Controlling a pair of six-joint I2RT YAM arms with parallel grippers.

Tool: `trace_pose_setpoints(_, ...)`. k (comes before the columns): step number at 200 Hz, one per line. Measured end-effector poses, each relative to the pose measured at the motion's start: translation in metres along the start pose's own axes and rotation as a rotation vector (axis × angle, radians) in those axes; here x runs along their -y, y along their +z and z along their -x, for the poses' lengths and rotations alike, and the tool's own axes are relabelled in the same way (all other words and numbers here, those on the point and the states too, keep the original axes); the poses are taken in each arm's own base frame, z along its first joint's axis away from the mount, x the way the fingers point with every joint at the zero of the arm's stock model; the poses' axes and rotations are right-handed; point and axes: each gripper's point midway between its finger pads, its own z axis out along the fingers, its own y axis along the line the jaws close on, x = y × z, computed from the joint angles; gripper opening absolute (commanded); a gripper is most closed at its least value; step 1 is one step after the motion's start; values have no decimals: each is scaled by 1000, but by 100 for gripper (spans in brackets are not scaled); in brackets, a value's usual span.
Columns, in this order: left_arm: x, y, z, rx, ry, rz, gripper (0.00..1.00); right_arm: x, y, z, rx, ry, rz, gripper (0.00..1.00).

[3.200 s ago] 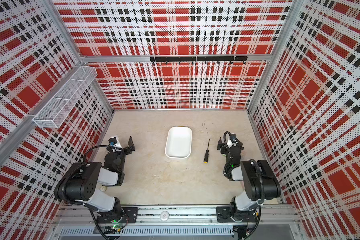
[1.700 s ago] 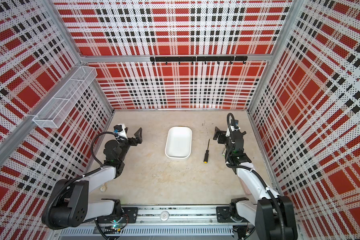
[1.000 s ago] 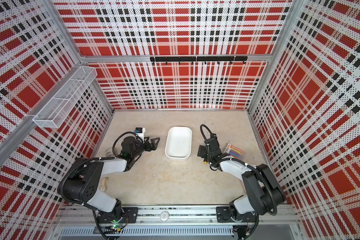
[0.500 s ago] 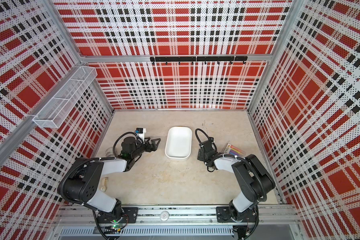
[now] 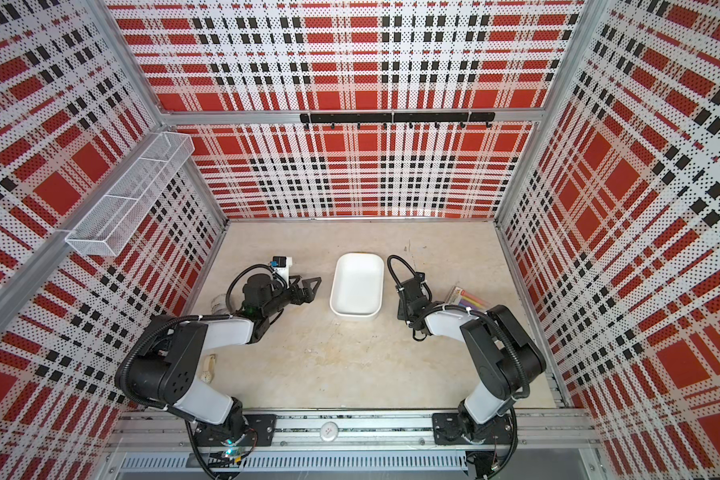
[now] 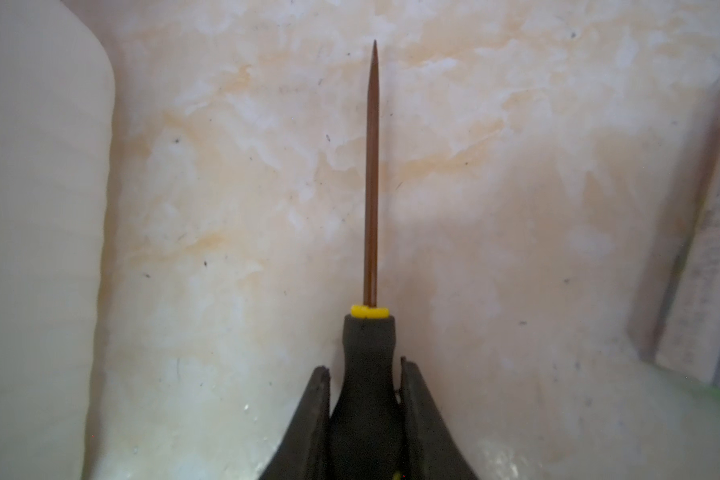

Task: Put the screwdriver in the bin
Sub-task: 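Lift the screwdriver with the right gripper and carry it over the white bin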

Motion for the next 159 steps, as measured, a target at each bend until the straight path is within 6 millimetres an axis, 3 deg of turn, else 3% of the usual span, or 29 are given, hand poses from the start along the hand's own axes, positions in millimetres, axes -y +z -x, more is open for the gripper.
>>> trace_pose_setpoints(26,-1,-1,0,0,-2,0,98,1,0,-1,-3,-2,-5,0)
trace_pose_setpoints(70,-2,-1,1,-1,-5,-6,98,2,-14,5,6,3,-1,0)
trace_pose_setpoints(126,-3,-2,1,-1,-7,-8,98,-18,-75,67,165,117,116,0)
trace_pose_setpoints(159,-2,-2,1,-2,-8,-13,98,-56,-116,104,257,139,209,0)
